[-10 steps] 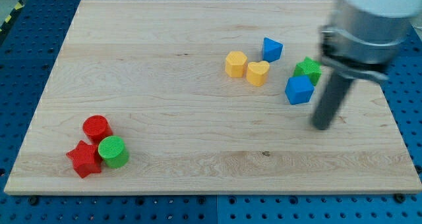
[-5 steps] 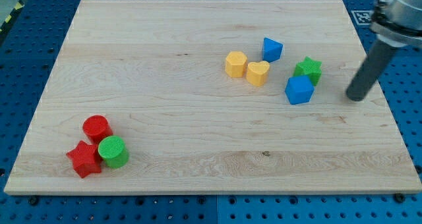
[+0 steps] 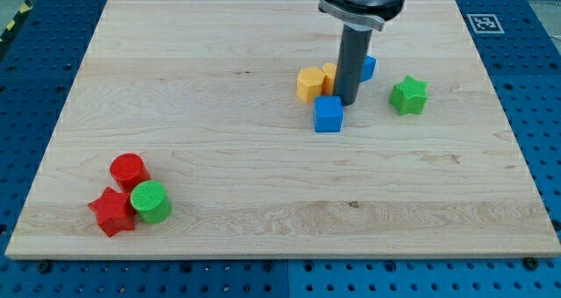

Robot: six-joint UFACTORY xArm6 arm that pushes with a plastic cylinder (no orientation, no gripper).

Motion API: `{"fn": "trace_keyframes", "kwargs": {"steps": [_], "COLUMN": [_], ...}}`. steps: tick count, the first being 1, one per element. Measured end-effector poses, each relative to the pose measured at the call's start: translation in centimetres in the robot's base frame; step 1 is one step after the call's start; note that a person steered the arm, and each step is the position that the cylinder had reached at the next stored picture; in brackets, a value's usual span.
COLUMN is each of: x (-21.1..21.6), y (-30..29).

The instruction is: Move the blue cube towards bottom left

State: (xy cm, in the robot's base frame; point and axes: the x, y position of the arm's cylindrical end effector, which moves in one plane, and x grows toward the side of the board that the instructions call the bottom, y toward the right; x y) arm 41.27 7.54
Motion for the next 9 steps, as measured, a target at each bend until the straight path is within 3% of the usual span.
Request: {"fn": "trace_keyframes", "kwargs": {"steps": [3,5,9], "x": [4.1,6.4,16.4], "y": [0.7,-3.5,-12.5]}}
